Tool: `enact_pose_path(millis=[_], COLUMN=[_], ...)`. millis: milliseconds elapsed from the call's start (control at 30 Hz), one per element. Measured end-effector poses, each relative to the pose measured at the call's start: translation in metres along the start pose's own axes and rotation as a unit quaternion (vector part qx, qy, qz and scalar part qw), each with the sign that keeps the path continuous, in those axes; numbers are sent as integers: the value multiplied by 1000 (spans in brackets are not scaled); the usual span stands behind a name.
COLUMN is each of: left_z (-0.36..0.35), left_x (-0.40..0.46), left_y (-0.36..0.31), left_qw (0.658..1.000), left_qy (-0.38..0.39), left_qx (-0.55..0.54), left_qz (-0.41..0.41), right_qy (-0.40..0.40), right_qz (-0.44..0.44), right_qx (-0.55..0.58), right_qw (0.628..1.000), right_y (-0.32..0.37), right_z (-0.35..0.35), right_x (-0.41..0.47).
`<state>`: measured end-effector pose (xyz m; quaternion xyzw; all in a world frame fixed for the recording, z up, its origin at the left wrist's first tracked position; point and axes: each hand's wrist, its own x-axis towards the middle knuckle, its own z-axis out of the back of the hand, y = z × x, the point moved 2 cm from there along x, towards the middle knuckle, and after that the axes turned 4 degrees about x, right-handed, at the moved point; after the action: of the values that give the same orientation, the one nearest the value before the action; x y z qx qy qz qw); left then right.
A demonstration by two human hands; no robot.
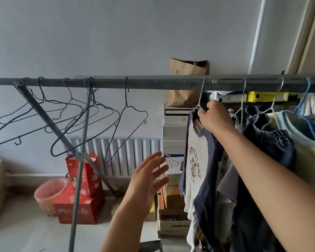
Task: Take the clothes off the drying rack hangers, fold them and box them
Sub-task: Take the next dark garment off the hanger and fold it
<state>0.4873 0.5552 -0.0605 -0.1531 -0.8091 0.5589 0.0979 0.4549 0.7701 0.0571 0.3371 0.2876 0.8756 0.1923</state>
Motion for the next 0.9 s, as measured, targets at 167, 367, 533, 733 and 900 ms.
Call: enact_pose_path(millis=[167,367,533,733,900], left_z=[10,17,12,-14,-14], left_x=[-5,-11,-17,-5,4], left_y=[0,-3,-14,-49,-59], left_qw=[1000,999,995,960,930], left_qy=[14,28,35,75,129], left_qx=[5,19,86,220,306], left_qz=[5,6,-40,-159,-159], right_qy=[89,75,107,234,261], right_qz=[-76,-57,-77,-94,-89], right_qx=[23,229,369,390,358], right_qw=[993,969,920,885,892], right_y=[-9,1,23,37,39], right_z=[-11,-18,-8,-18,-25], right_x=[18,12,-6,-47,-70])
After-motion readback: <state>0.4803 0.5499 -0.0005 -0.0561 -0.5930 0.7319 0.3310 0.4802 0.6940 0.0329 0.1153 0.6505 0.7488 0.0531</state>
